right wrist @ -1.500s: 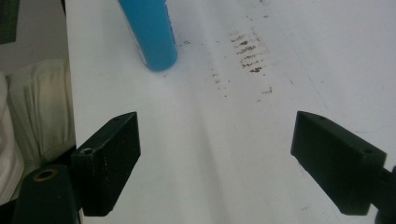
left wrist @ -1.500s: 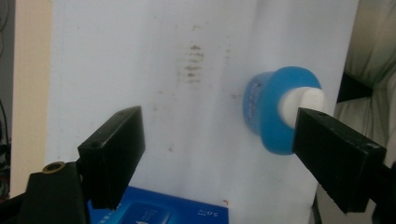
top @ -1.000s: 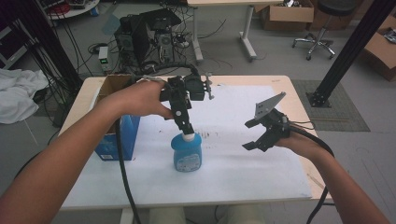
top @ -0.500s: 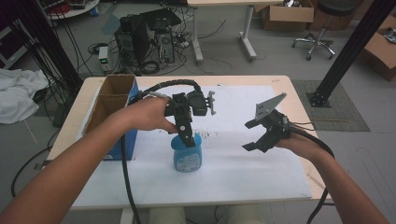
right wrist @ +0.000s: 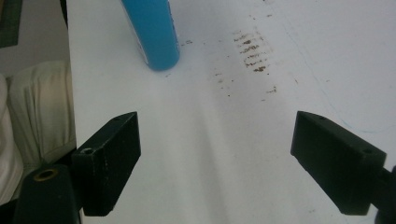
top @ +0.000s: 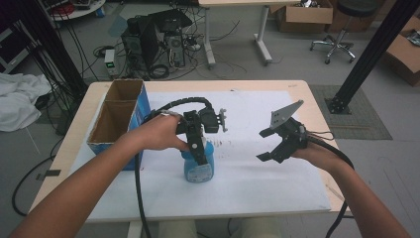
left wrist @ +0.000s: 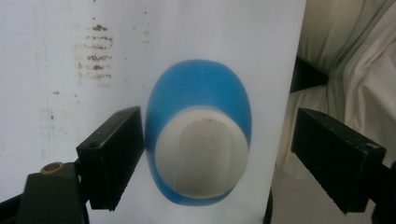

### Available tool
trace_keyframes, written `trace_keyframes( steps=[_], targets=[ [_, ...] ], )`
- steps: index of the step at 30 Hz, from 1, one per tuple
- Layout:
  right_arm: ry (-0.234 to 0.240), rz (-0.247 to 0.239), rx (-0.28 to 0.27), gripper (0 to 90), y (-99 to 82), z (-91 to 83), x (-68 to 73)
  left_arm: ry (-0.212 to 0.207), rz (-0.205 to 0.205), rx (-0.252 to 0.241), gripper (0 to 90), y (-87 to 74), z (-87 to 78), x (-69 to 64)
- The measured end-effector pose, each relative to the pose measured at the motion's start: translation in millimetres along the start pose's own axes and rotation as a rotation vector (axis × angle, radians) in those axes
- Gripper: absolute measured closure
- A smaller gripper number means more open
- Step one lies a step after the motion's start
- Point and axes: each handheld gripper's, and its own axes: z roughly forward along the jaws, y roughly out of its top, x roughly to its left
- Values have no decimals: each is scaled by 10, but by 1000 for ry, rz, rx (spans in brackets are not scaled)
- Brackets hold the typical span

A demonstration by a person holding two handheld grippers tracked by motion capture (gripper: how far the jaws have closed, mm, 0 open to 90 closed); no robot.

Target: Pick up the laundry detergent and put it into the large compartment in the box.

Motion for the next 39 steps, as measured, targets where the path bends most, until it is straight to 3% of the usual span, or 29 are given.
trace_keyframes(
  steps=[20,39],
  targets=[
    [1,8,-6,157,-47,6,8,21,8,3,188,-46,268,30],
    [3,6,-10,158,-28,3,4,18,13,-25,258,-93,290,62]
  ],
)
